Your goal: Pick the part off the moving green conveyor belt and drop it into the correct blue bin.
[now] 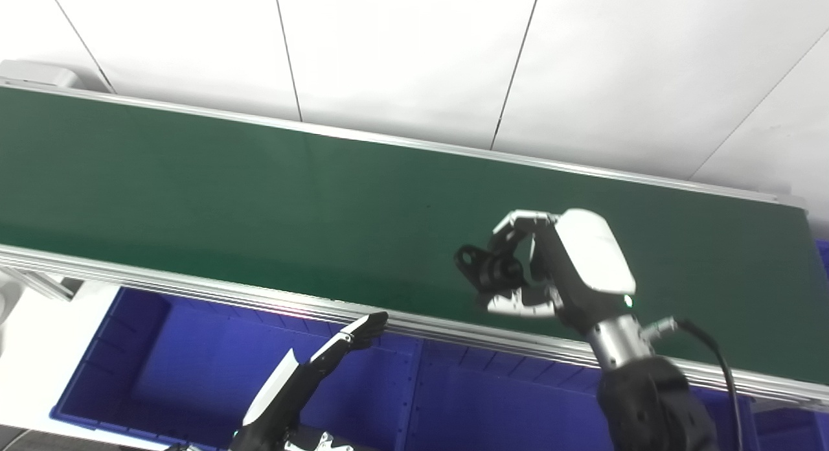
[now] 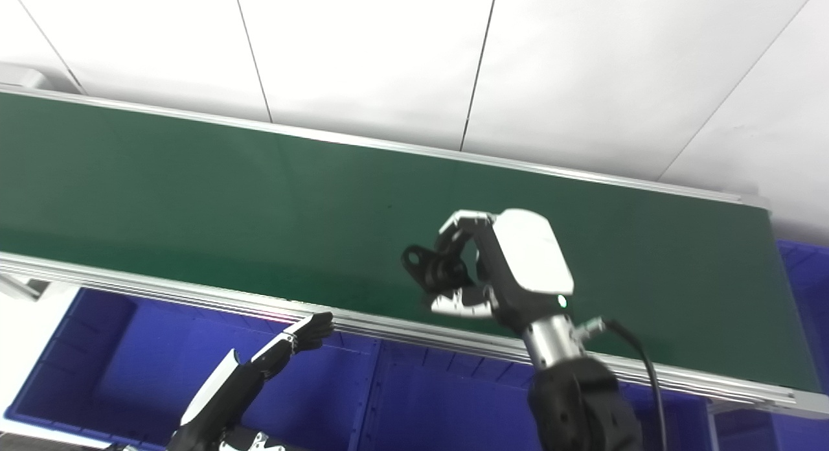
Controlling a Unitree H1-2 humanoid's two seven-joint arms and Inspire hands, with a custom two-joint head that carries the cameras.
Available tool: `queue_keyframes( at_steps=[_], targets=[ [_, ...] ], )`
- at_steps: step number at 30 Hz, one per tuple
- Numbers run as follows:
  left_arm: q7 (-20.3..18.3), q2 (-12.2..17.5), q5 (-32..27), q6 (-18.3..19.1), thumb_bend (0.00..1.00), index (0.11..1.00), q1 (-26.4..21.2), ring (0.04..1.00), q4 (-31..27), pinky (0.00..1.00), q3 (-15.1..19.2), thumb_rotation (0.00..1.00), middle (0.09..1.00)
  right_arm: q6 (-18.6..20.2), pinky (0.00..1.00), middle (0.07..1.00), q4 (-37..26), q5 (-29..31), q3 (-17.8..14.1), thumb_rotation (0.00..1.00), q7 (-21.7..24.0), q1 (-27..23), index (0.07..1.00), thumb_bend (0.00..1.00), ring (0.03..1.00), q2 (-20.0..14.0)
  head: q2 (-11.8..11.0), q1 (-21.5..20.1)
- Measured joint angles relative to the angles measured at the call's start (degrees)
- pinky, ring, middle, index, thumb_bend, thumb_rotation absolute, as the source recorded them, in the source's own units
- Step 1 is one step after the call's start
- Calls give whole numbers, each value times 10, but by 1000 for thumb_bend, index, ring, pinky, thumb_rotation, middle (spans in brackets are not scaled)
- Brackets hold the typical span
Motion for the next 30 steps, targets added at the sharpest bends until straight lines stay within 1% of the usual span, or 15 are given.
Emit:
queue_keyframes(
  at_steps=[1,3,5,6,10,11,12,13,14,18,20,22,24,29,30],
  targets=[
    [-2,0,0,0,764,908,2,880,0,845,3,520,899,0,119,469,0,2,0,0,0,14,490,527,184,-2,0,0],
    [-8,1,-1,0,769,907,6,881,-2,844,10,537,898,0,115,469,-2,3,-1,0,-2,40,489,527,177,-6,17,-16],
    [-14,1,-1,0,769,903,7,876,-3,839,22,538,894,0,109,469,-2,4,-3,0,-15,71,489,527,169,-6,17,-16],
    [-19,1,-1,0,772,901,7,877,-4,837,31,535,898,0,111,469,0,5,-3,0,-27,91,489,527,173,-6,29,-32],
    [-42,1,-22,0,772,906,5,891,-6,848,50,533,910,-6,125,469,24,17,-1,0,-48,147,490,525,186,-9,31,-44],
    [-49,1,-28,0,769,907,2,893,-6,851,55,527,911,-7,138,469,32,21,0,0,-50,157,491,525,198,-11,36,-60],
    [-56,1,-37,0,765,906,1,894,-6,852,60,518,911,-7,146,470,40,24,2,0,-52,164,491,525,205,-12,37,-62],
    [-64,1,-45,0,761,908,-1,899,-6,854,67,504,914,-8,135,469,50,26,5,0,-55,171,491,525,191,-12,43,-77],
    [-70,1,-53,0,757,907,-2,899,-5,854,74,495,914,-8,125,469,58,26,9,0,-59,175,491,525,181,-12,40,-83],
    [-101,-2,-77,0,758,901,-2,893,-2,854,98,474,913,-9,111,469,100,23,23,0,-77,188,491,526,172,-12,40,-91],
    [-118,-6,-88,0,759,900,-2,890,-1,853,107,471,911,-11,110,469,126,22,25,0,-94,187,491,526,178,-10,41,-92],
    [-136,-14,-92,0,764,898,-2,890,-1,853,121,472,912,-11,114,469,160,16,28,0,-112,183,491,526,183,-7,40,-98],
    [-151,-20,-99,0,760,900,-1,889,-1,852,129,468,913,-11,111,469,179,5,32,0,-116,178,492,525,176,-6,40,-101],
    [-189,-29,-101,0,748,902,1,888,0,848,156,476,912,-4,111,469,245,-44,50,0,-135,150,493,523,174,3,39,-100],
    [-192,-33,-101,0,747,903,2,888,0,847,161,475,912,-1,187,473,251,-49,50,7,-137,145,495,519,265,7,39,-100]
  ],
)
